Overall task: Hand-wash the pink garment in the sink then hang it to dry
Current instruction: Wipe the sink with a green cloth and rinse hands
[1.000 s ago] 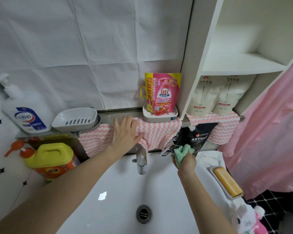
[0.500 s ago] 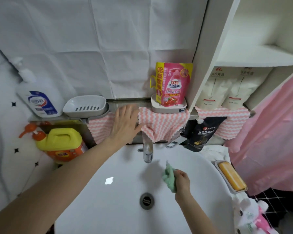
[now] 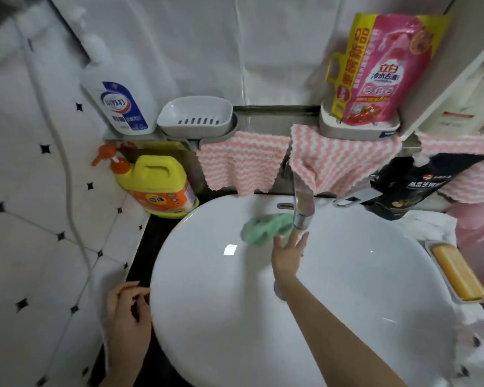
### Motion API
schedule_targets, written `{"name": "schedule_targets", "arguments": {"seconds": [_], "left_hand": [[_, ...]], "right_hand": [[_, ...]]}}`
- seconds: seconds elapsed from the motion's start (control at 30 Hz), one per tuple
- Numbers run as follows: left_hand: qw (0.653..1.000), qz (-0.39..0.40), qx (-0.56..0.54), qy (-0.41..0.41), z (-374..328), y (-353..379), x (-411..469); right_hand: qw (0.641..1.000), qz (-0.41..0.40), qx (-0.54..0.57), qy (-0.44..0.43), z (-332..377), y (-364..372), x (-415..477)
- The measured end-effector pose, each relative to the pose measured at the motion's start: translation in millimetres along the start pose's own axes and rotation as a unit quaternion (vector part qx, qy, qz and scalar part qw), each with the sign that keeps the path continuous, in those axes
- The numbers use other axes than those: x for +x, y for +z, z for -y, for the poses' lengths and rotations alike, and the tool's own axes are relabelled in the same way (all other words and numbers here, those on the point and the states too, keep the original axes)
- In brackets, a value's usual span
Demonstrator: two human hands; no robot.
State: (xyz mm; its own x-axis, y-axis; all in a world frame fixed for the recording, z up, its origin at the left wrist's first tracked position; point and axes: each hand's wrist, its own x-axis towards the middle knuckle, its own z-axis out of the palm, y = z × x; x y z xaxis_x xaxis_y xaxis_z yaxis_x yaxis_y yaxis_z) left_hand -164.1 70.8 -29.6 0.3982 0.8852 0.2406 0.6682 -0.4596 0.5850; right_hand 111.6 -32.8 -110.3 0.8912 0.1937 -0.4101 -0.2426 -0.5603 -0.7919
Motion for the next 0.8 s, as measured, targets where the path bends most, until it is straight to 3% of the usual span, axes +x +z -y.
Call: {"name": "schedule_targets", "arguments": {"seconds": [0.1,0.2,0.3,0.4,0.53,0.67,0.73,0.8], "left_hand": [[0.999,0.014,0.003,-0.037,13,-5,-4],[1.000,0.024,-0.008,-0.012,19,-4,-6],[0.999,0.034,-0.013,0.015,22,-2,-9],[0.998,0.052,-0.006,0.030,23,1,-11],[0.995,0.088,0.005,-0.038,30,16,-5],[0.988,0.104,0.091,-0.067,22,30,2],[0.986,0.111,0.116,-0.052,17,34,5],[0.983,0.112,0.137,-0.054,16,36,7]], "right_hand": [[0.997,0.017,-0.064,-0.031,-13,51,1],[0.991,0.002,-0.119,-0.061,-4,89,-1],[0.969,0.045,-0.185,-0.159,17,121,-22],[0.902,0.090,-0.277,-0.319,14,145,-71],[0.803,0.202,-0.282,-0.486,-32,124,-115],[0.733,0.342,-0.222,-0.544,-55,89,-98],[0.659,0.373,-0.254,-0.602,-50,86,-84],[0.630,0.373,-0.275,-0.623,-48,89,-69]]}}
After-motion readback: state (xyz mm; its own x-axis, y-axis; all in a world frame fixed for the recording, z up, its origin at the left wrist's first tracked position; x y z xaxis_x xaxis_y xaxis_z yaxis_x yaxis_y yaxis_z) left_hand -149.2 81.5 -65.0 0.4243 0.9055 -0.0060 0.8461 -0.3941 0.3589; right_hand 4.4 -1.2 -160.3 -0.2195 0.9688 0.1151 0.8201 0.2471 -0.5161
